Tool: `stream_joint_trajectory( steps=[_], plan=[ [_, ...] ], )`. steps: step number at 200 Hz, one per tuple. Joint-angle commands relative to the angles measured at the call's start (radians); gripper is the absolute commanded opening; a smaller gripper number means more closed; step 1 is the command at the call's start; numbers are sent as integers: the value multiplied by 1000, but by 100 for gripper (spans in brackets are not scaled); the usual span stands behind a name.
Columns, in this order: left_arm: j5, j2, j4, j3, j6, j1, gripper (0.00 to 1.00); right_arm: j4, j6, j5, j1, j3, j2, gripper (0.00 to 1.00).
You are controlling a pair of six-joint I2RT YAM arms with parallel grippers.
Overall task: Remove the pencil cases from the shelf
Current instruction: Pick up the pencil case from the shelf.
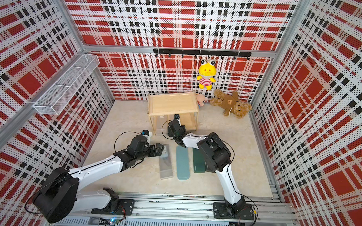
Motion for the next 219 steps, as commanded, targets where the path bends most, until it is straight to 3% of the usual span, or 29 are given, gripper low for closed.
stream_joint_trajectory(
  steps=[1,61,147,185,219],
  plan=[
    [-5,-19,-8,-4,14,6,99,-72,19,13,-5,-38,-51,52],
    [-31,-42,-4,11,6,9,99,-152,-10,72,34,-181,-268,51],
    [-90,-254,-31,155,-34,88,99,-329,31,100,162,-343,-607,50],
    [-100,-328,-74,228,-16,150,99,-493,140,158,304,-372,-743,50],
    [-68,-348,-100,245,4,216,99,-603,282,179,473,-343,-754,49]
  ],
)
